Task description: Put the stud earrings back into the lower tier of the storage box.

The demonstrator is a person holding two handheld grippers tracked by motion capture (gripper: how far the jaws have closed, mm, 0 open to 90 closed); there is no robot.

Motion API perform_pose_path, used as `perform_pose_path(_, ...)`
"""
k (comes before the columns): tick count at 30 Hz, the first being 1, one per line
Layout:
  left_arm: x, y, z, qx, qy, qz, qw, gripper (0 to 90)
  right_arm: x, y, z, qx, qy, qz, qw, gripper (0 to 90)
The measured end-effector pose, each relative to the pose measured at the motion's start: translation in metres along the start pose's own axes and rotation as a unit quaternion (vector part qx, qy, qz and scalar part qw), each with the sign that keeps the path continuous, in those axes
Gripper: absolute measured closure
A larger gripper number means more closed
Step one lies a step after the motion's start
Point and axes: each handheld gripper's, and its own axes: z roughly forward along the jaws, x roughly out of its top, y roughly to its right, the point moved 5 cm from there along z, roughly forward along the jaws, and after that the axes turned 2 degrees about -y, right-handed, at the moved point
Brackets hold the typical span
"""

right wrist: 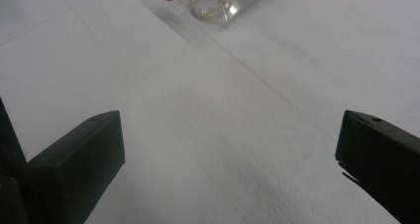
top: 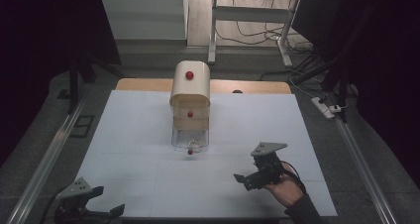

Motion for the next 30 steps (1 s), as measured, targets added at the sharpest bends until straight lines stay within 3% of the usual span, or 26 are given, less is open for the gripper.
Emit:
perform_pose_path(18, 0.000, 0.000, 0.000, 0.000, 0.001, -0.003, 1.0000, 1.5, -0.041, 0.009, -0.047, -0.038, 0.009, 0.049, 0.9981, 0.0)
perform_pose_path(30, 0.000, 0.000, 0.000, 0.000, 0.001, -0.005, 1.0000, 1.5, -0.063, 0.009, -0.067, -0.057, 0.006, 0.072, 0.9958, 0.0)
